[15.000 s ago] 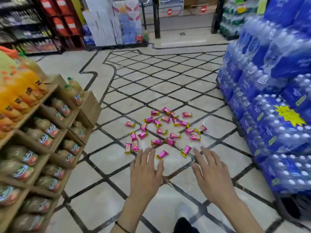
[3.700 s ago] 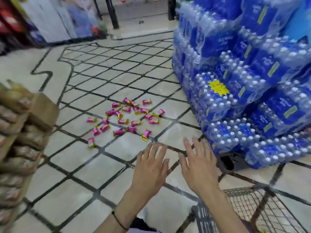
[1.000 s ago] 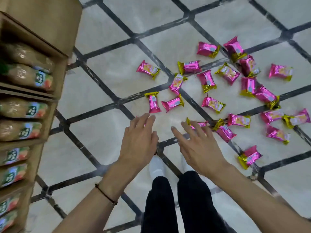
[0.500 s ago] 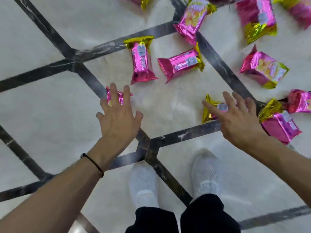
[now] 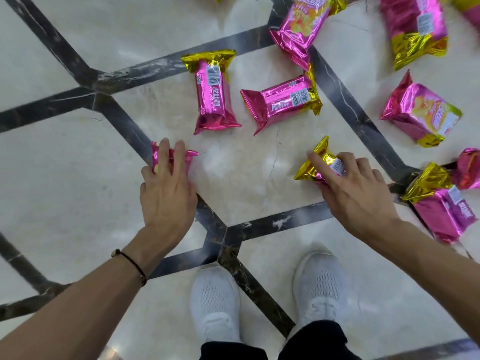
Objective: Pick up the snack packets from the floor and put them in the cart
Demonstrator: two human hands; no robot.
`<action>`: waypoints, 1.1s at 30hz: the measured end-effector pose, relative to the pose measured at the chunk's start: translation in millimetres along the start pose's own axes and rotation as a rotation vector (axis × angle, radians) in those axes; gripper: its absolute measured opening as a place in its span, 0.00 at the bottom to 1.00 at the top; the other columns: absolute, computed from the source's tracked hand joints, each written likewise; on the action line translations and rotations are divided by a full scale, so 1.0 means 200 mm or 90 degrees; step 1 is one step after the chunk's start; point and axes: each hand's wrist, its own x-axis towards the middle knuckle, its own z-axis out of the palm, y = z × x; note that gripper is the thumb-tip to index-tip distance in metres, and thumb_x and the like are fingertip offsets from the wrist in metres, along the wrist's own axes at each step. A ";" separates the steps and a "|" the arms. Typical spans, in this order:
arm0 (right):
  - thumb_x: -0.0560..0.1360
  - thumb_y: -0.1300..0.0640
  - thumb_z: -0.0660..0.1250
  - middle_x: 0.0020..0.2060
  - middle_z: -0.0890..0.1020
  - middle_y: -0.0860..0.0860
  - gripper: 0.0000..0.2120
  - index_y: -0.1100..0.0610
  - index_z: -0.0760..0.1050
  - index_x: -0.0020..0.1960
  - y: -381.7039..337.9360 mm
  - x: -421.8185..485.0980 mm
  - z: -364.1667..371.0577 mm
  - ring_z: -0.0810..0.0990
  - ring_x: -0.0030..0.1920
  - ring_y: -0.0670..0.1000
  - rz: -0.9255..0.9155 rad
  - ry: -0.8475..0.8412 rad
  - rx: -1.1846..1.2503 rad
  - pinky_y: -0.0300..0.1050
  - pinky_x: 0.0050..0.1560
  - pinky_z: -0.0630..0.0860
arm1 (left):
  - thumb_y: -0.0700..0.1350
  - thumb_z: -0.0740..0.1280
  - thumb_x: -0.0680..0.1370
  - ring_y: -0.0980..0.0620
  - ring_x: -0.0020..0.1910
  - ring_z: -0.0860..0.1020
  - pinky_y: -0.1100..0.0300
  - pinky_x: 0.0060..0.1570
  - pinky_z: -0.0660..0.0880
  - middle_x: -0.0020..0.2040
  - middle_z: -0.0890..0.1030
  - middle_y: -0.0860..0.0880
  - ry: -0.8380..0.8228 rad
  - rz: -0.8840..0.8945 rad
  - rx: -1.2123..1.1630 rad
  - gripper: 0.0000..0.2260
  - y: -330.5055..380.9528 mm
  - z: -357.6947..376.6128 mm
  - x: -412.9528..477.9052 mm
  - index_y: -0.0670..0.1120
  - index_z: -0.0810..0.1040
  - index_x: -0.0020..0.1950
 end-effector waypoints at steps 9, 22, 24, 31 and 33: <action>0.80 0.46 0.63 0.52 0.72 0.59 0.28 0.45 0.59 0.79 -0.43 -0.18 -0.68 0.74 0.46 0.61 0.040 0.029 0.182 0.51 0.35 0.70 | 0.42 0.66 0.80 0.34 0.67 0.71 0.42 0.57 0.72 0.79 0.61 0.39 0.024 0.033 -0.094 0.31 0.13 -0.58 -0.25 0.40 0.58 0.79; 0.82 0.43 0.60 0.58 0.73 0.60 0.28 0.44 0.58 0.79 -0.55 -0.52 -2.44 0.74 0.49 0.63 0.157 0.177 0.231 0.53 0.37 0.73 | 0.44 0.68 0.79 0.40 0.61 0.70 0.47 0.58 0.72 0.80 0.60 0.48 0.173 0.077 -0.185 0.31 0.33 -2.46 -0.56 0.46 0.61 0.80; 0.81 0.42 0.59 0.57 0.72 0.60 0.28 0.44 0.58 0.79 -0.55 -0.62 -2.73 0.74 0.48 0.63 0.162 0.206 0.229 0.52 0.35 0.72 | 0.44 0.69 0.79 0.40 0.63 0.70 0.49 0.60 0.70 0.80 0.62 0.47 0.199 0.116 -0.177 0.31 0.32 -2.77 -0.64 0.45 0.61 0.79; 0.81 0.42 0.60 0.61 0.73 0.62 0.31 0.44 0.53 0.81 -0.58 -1.08 -3.66 0.76 0.53 0.64 0.140 0.253 0.221 0.54 0.39 0.75 | 0.44 0.67 0.77 0.39 0.68 0.70 0.45 0.60 0.70 0.80 0.63 0.46 0.236 0.092 -0.145 0.30 0.26 -3.73 -1.02 0.45 0.62 0.78; 0.81 0.43 0.60 0.61 0.74 0.62 0.30 0.46 0.55 0.80 -0.58 -1.21 -3.87 0.77 0.51 0.65 0.140 0.271 0.221 0.53 0.39 0.75 | 0.44 0.67 0.77 0.40 0.70 0.68 0.47 0.62 0.68 0.80 0.62 0.46 0.276 0.095 -0.151 0.30 0.28 -3.97 -1.14 0.45 0.61 0.78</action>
